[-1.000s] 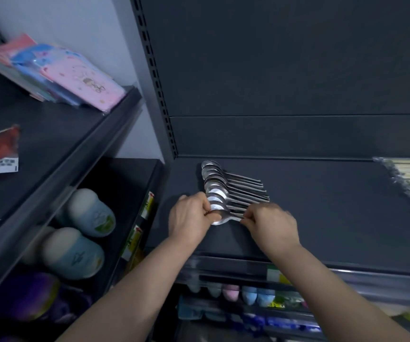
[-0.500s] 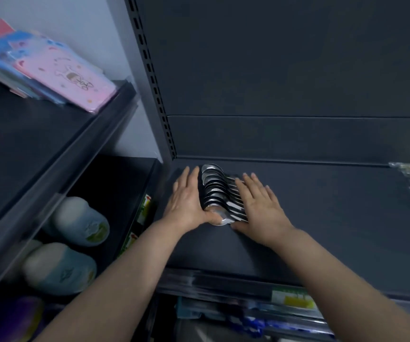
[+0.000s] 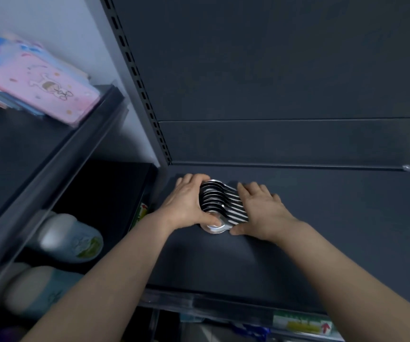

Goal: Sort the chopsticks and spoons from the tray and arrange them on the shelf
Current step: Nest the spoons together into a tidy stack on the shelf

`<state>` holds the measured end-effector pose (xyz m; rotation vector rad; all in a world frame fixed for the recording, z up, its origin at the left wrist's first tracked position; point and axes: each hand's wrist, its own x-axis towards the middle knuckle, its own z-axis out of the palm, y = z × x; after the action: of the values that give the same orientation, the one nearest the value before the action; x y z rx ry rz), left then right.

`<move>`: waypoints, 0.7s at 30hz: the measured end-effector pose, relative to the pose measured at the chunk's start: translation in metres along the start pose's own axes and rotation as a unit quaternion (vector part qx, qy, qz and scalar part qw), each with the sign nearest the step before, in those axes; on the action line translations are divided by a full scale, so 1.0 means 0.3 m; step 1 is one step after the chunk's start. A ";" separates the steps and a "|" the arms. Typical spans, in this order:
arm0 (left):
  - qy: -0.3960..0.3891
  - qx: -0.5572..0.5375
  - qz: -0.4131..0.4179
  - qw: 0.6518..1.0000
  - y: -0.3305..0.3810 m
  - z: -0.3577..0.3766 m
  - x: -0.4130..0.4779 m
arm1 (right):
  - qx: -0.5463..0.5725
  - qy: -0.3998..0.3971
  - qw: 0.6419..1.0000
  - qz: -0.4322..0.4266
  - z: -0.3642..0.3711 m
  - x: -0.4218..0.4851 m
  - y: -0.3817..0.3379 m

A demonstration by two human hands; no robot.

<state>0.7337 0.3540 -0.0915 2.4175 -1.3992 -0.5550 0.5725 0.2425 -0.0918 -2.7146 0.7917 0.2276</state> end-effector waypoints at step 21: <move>0.022 -0.053 0.103 0.993 0.297 0.206 -0.037 | 0.004 0.157 0.979 0.132 0.065 -0.262 0.247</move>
<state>0.6320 0.3168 -0.1056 2.1578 -1.5372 -0.5061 0.4652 0.2287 -0.1096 -2.6655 1.2386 -0.1541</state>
